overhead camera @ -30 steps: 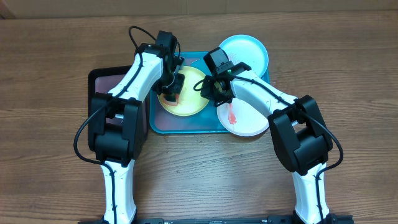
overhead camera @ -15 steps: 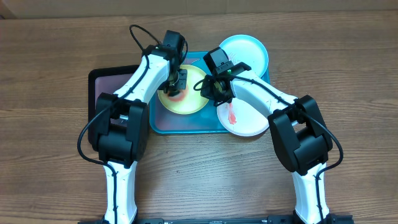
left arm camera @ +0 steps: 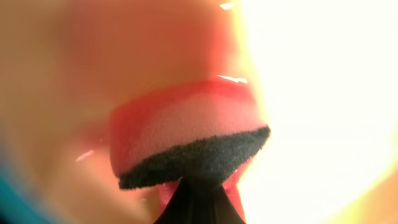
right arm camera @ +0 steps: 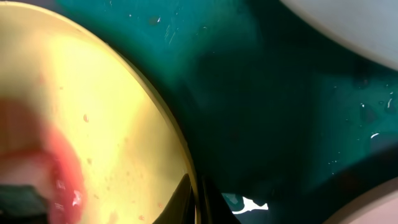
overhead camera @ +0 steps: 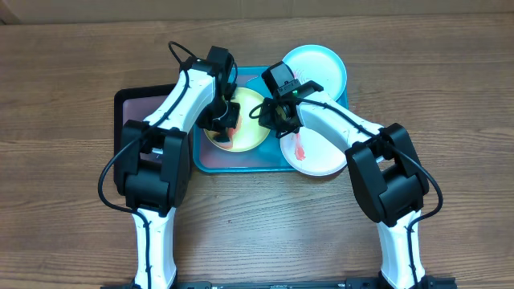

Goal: Clean dirty plates on tray and stack at the side
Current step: 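Wipe the yellow plate again with the sponge in the left gripper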

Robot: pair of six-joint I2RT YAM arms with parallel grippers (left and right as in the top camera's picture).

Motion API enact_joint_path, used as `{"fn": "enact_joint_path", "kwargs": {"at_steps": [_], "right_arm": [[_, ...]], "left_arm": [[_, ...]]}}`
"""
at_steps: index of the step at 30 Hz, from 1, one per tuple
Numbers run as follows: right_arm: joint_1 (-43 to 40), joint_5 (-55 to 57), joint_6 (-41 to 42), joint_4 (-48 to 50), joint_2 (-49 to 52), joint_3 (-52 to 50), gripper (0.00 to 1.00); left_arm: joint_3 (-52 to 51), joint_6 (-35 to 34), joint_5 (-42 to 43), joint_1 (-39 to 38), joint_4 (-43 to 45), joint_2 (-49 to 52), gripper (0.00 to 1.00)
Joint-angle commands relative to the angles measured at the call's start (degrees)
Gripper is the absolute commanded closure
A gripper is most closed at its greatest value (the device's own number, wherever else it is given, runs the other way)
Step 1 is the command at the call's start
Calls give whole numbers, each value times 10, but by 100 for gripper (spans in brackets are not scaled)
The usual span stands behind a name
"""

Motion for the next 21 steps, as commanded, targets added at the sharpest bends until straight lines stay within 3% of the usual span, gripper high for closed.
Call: {"fn": "enact_joint_path", "kwargs": {"at_steps": [1,7,10,21], "right_arm": [[-6,31,-1,-7,10,-9,96],[-6,30,-1,-10,10,-9,96],[-6,31,-2,-11,10,-9,96],[-6,26,-36,-16,9,-8,96]], "left_arm": [[-10,59,136,-13,31,6,96],[-7,-87,-47,-5,110,6,96],[16,-123,-109,5,94,6,96],[310,-158,-106,72,-189,6,96]]}}
